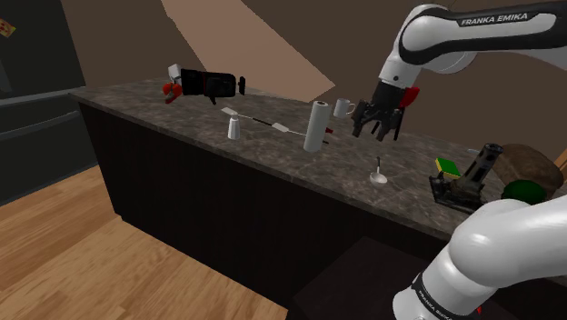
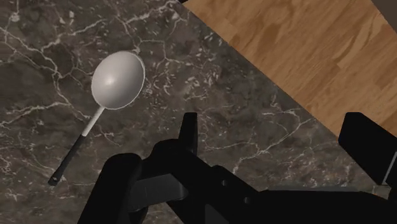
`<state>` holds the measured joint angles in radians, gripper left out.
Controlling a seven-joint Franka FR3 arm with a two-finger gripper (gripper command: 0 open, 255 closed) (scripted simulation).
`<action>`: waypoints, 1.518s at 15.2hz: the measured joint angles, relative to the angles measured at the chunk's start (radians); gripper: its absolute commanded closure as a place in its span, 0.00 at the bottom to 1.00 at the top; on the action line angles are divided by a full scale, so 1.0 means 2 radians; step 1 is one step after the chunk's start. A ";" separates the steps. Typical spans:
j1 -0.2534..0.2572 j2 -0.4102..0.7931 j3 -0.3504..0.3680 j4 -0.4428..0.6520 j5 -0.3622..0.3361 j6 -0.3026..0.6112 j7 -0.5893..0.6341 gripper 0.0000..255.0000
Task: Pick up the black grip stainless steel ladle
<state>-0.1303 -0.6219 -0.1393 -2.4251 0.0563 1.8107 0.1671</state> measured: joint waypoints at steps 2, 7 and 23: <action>-0.014 0.019 -0.010 -0.004 -0.004 0.024 0.011 0.00; -0.046 0.069 -0.034 -0.006 -0.010 0.080 0.041 0.00; -0.118 0.212 -0.108 -0.027 0.005 0.251 0.092 0.00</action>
<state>-0.3668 -0.1971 -0.3552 -2.4797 0.0659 2.3137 0.3520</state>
